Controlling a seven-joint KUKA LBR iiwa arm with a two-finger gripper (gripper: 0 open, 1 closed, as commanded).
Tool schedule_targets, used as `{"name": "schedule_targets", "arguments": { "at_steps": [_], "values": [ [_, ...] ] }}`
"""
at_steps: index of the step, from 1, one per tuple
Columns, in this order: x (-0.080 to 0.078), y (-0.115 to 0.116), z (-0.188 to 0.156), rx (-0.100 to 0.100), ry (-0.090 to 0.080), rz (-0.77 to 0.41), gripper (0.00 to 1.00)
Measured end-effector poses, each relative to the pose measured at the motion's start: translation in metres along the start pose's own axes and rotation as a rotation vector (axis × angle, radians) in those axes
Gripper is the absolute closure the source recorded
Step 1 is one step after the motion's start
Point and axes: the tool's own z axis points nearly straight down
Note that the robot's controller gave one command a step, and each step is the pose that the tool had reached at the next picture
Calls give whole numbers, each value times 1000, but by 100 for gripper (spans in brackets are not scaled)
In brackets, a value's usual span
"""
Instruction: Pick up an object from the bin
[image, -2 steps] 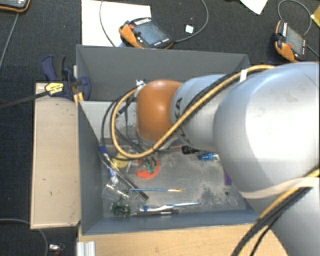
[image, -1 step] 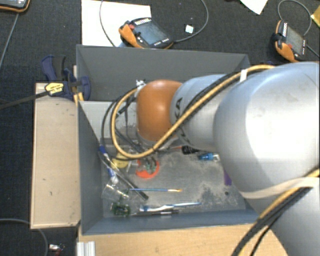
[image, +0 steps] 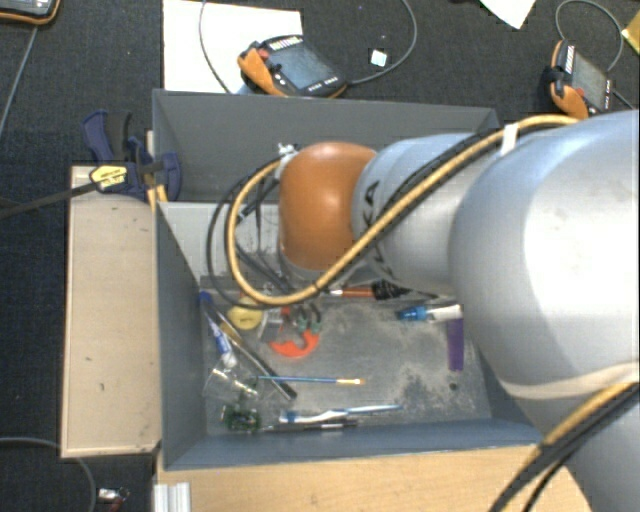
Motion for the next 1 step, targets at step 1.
{"name": "schedule_targets", "arguments": {
  "at_steps": [1],
  "values": [
    [-3,1,-38,-3,-8,-2,100]
  ]
}}
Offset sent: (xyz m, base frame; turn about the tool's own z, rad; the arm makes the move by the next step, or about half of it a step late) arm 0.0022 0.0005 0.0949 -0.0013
